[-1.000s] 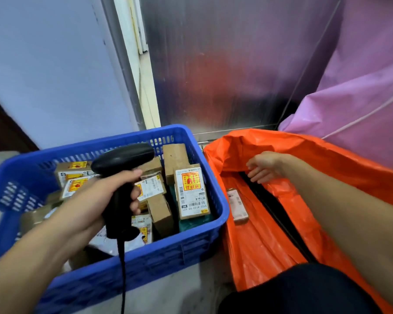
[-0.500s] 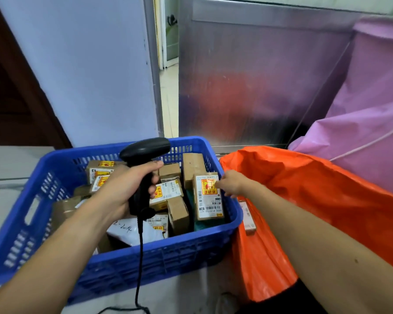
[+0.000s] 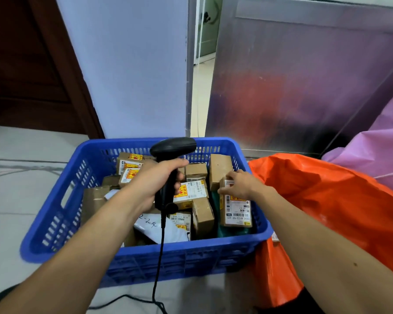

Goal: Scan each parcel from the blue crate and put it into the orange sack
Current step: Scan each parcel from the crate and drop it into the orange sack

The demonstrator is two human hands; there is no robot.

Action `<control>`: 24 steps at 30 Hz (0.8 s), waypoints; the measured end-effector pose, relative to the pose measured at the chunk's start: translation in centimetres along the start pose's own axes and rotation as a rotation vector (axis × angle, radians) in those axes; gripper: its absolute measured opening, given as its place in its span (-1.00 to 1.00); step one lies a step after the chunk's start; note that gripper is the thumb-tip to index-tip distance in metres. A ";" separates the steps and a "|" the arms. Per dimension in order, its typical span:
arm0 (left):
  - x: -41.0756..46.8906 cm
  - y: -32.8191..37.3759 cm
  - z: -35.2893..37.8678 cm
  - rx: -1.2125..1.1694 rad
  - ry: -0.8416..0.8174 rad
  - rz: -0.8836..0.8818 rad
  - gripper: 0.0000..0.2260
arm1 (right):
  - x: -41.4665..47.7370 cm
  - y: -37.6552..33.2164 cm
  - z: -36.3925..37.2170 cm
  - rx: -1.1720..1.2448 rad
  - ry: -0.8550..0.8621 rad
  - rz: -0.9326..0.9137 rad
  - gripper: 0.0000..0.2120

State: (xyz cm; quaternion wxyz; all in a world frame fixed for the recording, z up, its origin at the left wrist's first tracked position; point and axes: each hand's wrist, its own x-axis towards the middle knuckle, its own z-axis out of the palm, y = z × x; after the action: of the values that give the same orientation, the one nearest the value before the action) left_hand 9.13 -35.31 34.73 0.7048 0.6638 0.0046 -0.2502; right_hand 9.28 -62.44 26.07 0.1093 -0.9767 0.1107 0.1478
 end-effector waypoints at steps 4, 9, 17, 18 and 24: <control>-0.1 0.1 0.1 -0.009 -0.006 -0.001 -0.81 | -0.5 -0.6 1.0 0.020 -0.001 0.037 -0.31; -0.5 0.2 0.0 -0.009 0.002 0.009 -0.82 | -1.3 -1.5 0.6 -0.028 -0.003 0.038 -0.30; -2.1 0.7 -0.1 -0.015 -0.011 0.039 -0.83 | -4.0 -1.3 -2.3 -0.094 -0.197 0.005 -0.25; -2.4 0.6 -0.2 -0.023 -0.012 0.036 -0.83 | -4.6 -1.5 -2.5 -0.122 -0.216 -0.008 -0.29; -4.9 0.9 -0.8 -0.100 -0.012 0.020 -0.86 | -7.9 -2.2 -3.8 -0.266 -0.011 -0.054 -0.50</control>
State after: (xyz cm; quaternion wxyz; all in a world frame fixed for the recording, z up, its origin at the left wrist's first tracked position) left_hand 5.42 -32.86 37.15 0.7396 0.6262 0.0060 -0.2466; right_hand 3.54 -59.80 32.51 -0.0166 -0.9844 0.0631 0.1634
